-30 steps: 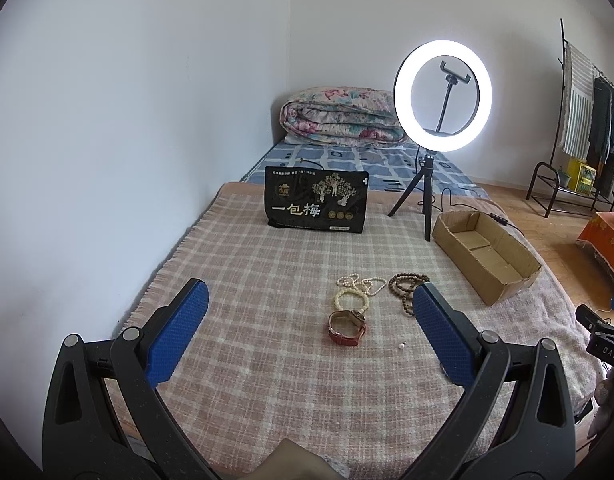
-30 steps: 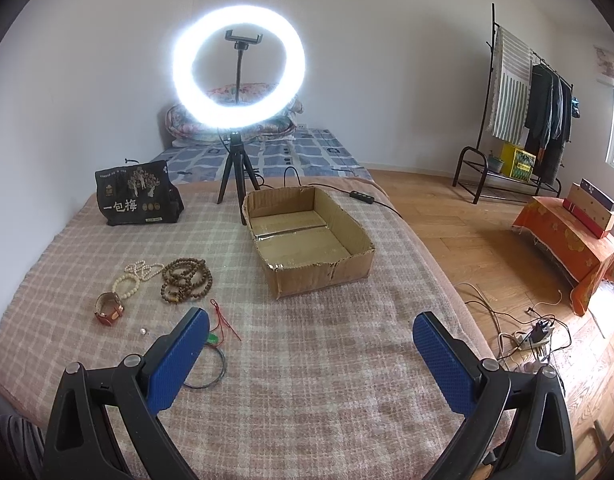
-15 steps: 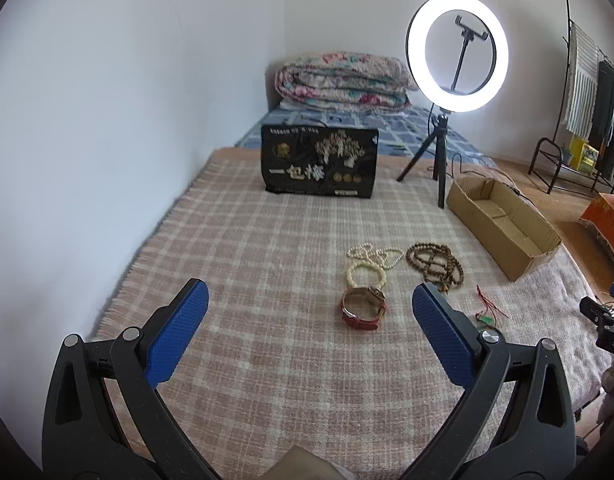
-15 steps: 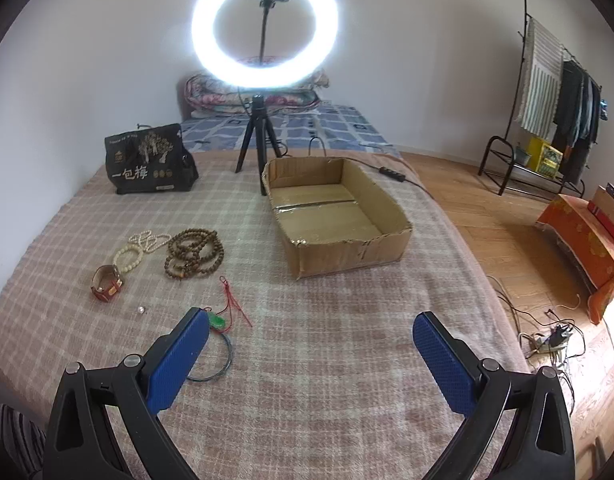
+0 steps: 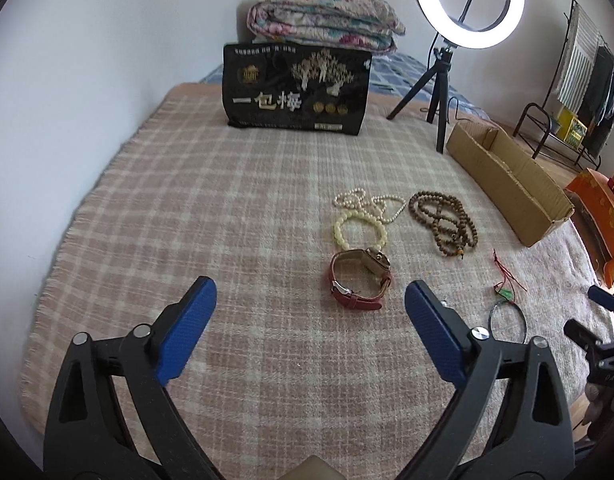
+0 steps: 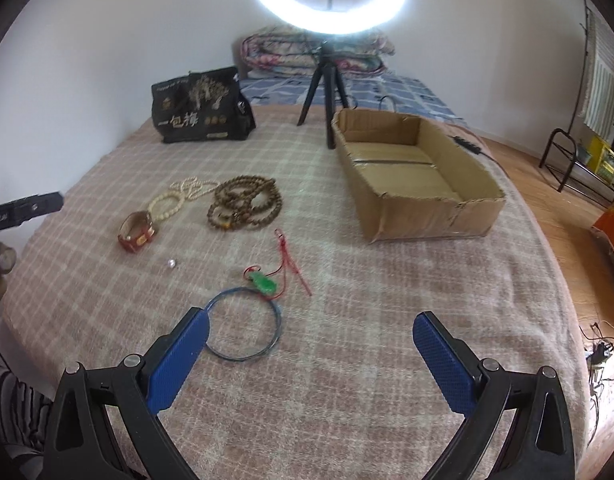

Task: Organize jewelry
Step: 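Grasp the red-strap watch with the left tool while the right tool grasps the blue bangle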

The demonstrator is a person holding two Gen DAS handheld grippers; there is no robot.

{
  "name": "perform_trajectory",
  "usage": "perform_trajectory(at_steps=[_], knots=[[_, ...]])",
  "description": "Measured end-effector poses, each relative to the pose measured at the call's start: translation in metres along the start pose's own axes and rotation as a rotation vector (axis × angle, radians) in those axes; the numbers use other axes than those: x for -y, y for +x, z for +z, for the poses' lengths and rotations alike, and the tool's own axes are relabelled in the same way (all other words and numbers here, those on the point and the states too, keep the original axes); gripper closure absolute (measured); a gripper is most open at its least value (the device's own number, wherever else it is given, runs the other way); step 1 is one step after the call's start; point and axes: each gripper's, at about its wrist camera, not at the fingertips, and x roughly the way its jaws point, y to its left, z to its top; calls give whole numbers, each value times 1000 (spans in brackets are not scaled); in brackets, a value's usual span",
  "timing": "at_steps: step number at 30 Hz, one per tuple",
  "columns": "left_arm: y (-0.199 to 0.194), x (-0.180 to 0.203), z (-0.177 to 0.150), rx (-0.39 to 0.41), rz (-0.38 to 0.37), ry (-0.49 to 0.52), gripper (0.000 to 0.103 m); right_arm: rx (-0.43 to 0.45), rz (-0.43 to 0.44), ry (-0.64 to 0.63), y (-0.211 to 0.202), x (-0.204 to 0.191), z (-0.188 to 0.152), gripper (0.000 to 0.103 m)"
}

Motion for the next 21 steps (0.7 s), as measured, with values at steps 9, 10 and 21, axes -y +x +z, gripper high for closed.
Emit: perform_trajectory(at_steps=[9,10,21], knots=[[57,-10,9,-141,-73,-29,37,-73,45,-71,33,-27,-7,0],[62,-9,9,-153,-86,-32,37,-77,44,-76,35,-29,-7,0],[92,0,14,-220,-106,13,46,-136,36,-116,58,-46,-6,0]])
